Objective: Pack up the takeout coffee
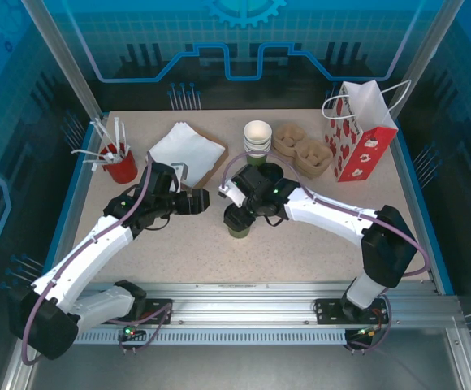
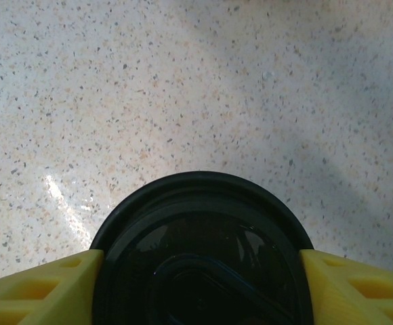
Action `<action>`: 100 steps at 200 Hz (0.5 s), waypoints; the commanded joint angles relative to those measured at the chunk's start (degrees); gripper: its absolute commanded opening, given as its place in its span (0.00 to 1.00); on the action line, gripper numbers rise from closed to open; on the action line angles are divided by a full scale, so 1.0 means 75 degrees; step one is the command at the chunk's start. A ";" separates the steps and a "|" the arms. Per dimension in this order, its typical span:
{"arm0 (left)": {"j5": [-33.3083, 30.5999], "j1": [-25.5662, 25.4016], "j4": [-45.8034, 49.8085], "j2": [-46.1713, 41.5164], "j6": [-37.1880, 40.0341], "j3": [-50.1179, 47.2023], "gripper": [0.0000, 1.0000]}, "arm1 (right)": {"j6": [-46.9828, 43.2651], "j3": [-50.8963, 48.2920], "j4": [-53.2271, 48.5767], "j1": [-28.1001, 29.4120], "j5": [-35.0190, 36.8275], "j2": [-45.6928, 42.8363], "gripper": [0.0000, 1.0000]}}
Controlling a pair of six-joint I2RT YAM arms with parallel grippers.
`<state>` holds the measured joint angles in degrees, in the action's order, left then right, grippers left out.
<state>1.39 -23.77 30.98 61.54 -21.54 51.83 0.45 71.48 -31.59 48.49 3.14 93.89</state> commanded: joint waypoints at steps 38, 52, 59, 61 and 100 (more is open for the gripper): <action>0.0144 0.0061 -0.0094 -0.0109 -0.0062 -0.0044 0.86 | 0.0522 0.0602 -0.0618 0.0062 -0.0114 0.0114 0.80; 0.0143 0.0058 -0.0100 -0.0088 -0.0041 -0.0038 0.86 | 0.0526 0.0652 -0.0648 0.0071 -0.0079 0.0091 0.80; 0.0150 0.0061 -0.0100 -0.0091 -0.0037 -0.0041 0.86 | 0.0544 0.0664 -0.0664 0.0074 -0.0068 0.0091 0.80; 0.0148 0.0057 -0.0100 -0.0092 -0.0026 -0.0043 0.86 | 0.0548 0.0664 -0.0672 0.0068 -0.0058 0.0091 0.81; 0.0142 0.0053 -0.0111 -0.0119 -0.0011 -0.0065 0.86 | 0.0582 0.0774 -0.0781 0.0083 0.0015 0.0018 0.82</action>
<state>1.39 -23.77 30.98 61.54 -21.54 51.83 3.68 75.13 -35.38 48.49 2.85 94.19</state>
